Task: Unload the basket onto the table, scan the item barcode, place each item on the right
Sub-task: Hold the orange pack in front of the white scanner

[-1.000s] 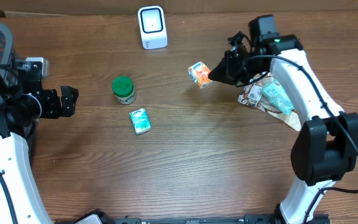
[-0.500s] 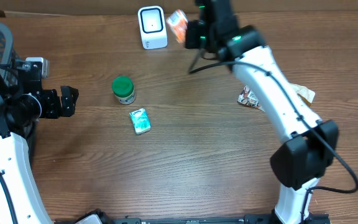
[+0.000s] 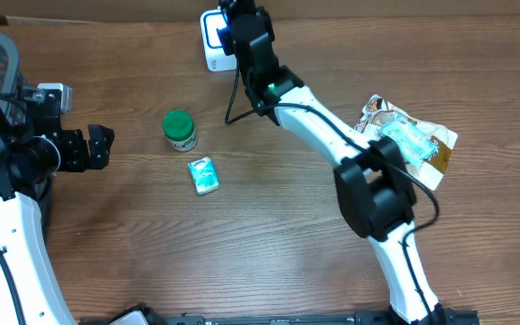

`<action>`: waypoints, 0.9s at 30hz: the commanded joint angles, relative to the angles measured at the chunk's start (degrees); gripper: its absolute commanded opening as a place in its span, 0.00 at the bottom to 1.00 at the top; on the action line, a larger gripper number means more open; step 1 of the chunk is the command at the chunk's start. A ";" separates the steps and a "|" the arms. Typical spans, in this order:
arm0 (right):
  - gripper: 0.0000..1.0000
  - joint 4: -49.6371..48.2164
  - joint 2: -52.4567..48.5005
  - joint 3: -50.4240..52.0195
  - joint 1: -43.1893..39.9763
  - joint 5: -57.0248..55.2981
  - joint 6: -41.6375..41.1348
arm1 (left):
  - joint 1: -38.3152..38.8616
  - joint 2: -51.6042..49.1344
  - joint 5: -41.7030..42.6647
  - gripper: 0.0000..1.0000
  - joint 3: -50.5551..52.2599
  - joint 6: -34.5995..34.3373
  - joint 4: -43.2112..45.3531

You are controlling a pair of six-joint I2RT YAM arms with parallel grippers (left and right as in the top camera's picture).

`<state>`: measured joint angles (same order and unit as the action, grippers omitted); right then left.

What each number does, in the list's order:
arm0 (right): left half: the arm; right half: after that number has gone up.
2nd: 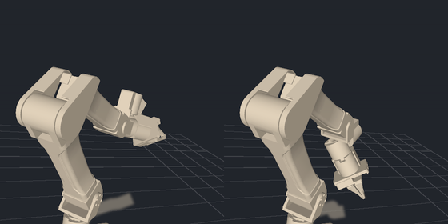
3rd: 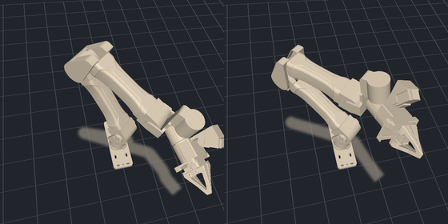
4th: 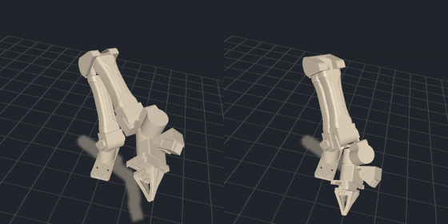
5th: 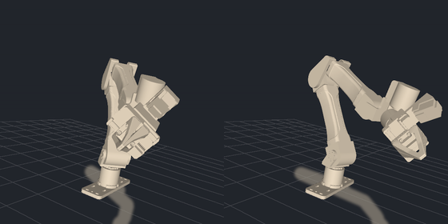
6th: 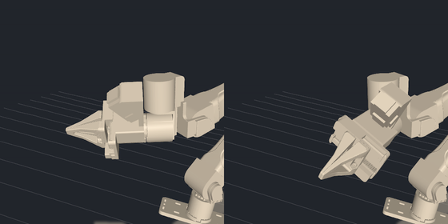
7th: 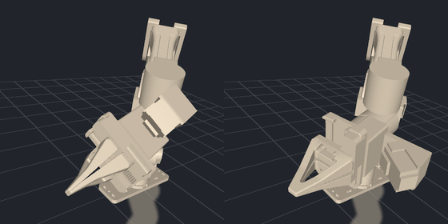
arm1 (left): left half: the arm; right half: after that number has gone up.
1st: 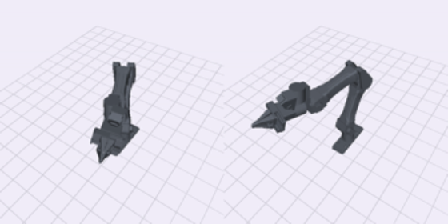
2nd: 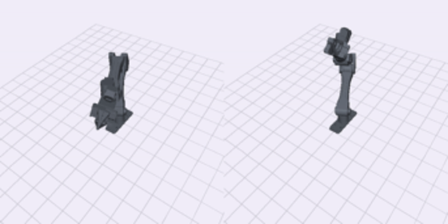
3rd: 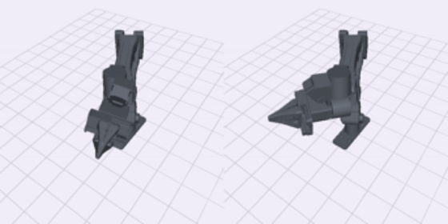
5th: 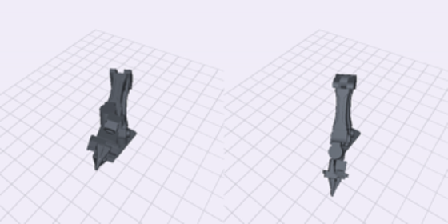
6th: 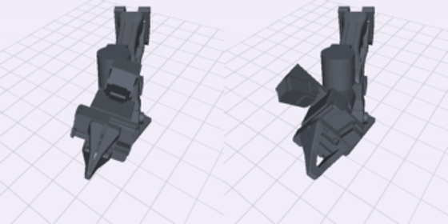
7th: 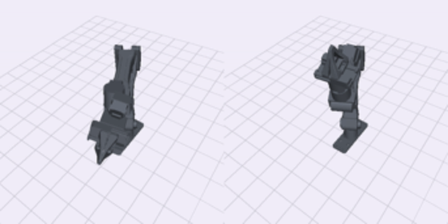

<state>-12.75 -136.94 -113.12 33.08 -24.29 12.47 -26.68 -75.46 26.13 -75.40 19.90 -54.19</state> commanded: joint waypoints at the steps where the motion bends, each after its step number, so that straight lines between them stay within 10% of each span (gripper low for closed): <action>1: 0.04 -5.31 -4.72 -0.57 -0.20 -0.68 13.88 | -0.31 -0.20 0.26 1.00 -0.09 0.46 0.07; 8: 0.04 -9.44 -11.19 -0.57 -0.17 3.50 28.30 | -0.31 -0.20 0.26 0.99 -0.09 0.46 0.07; 27: 0.04 -18.71 -11.93 -0.59 1.55 1.88 29.42 | -0.31 -0.20 0.26 1.00 -0.09 0.46 0.04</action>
<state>-30.83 -149.47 -113.14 33.61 -21.91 41.82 -26.68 -75.46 26.13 -75.40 19.90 -54.22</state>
